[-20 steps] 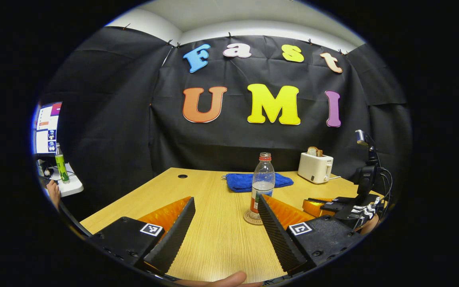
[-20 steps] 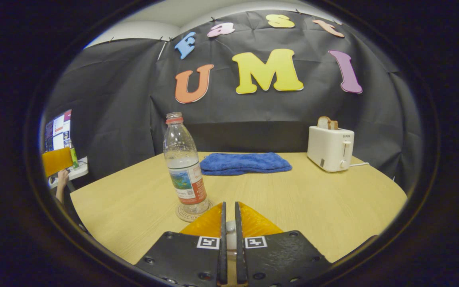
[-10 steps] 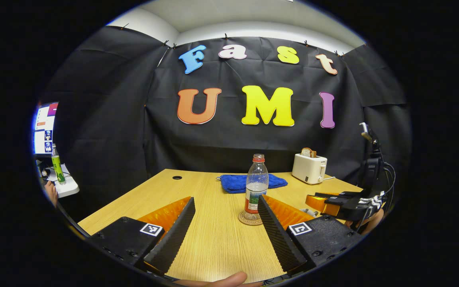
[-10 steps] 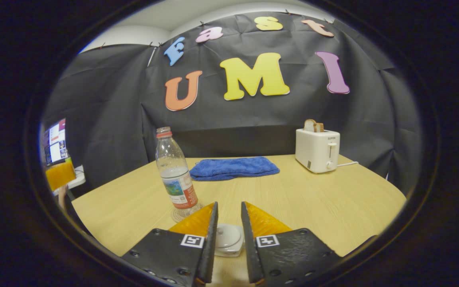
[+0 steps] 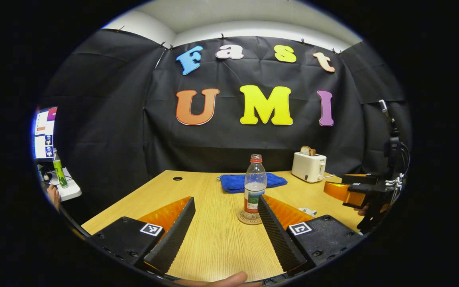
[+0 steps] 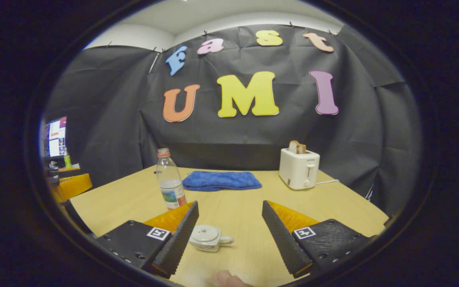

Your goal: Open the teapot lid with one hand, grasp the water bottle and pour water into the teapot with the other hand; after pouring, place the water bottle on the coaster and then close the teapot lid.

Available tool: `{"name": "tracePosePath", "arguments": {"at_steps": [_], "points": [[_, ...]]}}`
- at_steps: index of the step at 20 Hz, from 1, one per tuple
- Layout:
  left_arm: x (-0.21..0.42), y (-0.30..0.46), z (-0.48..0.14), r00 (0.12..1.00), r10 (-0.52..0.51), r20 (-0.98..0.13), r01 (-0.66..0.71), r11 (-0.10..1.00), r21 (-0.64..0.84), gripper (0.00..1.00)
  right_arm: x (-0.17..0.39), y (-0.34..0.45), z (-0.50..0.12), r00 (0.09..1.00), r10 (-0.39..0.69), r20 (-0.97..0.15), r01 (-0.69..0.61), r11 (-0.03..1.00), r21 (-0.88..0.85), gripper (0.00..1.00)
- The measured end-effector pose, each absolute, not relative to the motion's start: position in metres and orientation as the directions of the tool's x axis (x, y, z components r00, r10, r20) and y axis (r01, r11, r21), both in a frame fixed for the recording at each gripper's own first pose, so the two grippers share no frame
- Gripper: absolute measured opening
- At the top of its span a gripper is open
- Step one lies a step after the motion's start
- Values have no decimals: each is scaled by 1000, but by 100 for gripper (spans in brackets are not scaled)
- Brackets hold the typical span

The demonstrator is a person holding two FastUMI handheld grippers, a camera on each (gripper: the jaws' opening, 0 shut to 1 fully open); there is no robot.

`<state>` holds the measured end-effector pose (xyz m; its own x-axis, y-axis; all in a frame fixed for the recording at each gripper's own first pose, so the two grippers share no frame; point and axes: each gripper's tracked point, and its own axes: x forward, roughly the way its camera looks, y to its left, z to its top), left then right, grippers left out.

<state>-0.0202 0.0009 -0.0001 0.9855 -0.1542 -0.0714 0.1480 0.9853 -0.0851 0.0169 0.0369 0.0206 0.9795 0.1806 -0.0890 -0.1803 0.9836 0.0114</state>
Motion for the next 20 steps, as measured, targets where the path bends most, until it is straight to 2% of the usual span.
{"name": "tracePosePath", "arguments": {"at_steps": [3, 4, 6, 8, 9, 12, 13, 19, 20], "points": [[-26, -1, 3, 986, -152, -73, 148, 987, -58, 99, -1, 15, 33, 989, 129, -72, -129, 992, 4, 96], [-27, -2, 4, 986, -149, -75, 146, 988, -50, 98, -8, 9, 37, 990, 122, -72, -121, 993, 7, 93], [-30, -3, 6, 986, -145, -78, 143, 989, -40, 99, -18, -3, 44, 993, 106, -61, -106, 994, 7, 96], [-31, -1, 7, 987, -134, -85, 131, 990, -46, 99, -29, -19, 52, 997, 72, -40, -72, 997, 1, 93], [-32, 1, 10, 988, -128, -82, 125, 991, -49, 99, -33, -25, 54, 998, 61, -32, -61, 998, -1, 96], [-33, 2, 13, 990, -125, -72, 121, 991, -56, 99, -41, -44, 56, 1000, 26, -18, -26, 1000, 2, 93], [-34, 3, 14, 990, -125, -70, 121, 991, -53, 99, -43, -49, 56, 1000, 18, -13, -18, 1000, 3, 96], [-32, 21, 14, 994, -81, -70, 78, 996, -51, 99, -43, -64, 38, 998, 5, -56, -5, 1000, 8, 96], [-32, 18, 14, 994, -89, -69, 86, 995, -51, 99, -41, -65, 35, 998, 2, -64, -2, 1000, 4, 94]]}}
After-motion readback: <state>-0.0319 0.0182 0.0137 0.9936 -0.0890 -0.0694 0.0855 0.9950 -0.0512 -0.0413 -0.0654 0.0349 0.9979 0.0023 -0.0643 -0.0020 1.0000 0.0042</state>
